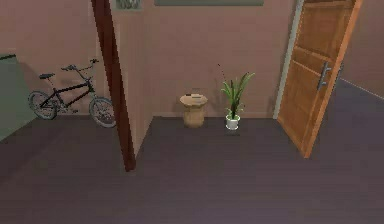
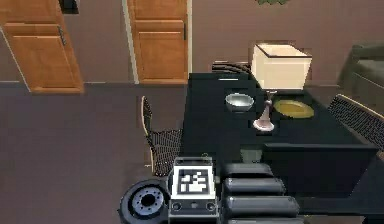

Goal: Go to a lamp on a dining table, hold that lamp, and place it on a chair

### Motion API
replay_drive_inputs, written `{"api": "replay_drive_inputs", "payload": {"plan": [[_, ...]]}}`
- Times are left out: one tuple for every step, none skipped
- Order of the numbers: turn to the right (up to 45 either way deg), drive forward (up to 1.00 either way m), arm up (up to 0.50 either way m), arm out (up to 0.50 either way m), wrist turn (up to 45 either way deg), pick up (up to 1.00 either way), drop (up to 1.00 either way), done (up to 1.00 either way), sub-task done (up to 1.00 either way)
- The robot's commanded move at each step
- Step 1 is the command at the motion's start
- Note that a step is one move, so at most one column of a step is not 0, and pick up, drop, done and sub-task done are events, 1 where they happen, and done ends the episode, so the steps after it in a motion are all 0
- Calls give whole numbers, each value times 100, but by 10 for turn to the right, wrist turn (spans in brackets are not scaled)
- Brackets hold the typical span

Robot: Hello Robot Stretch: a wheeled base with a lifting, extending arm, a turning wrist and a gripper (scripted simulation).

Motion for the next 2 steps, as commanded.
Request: {"api": "replay_drive_inputs", "payload": {"plan": [[0, 30, 0, 0, 0, 0, 0, 0, 0], [450, 0, 0, 0, 0, 0, 0, 0, 0]]}}
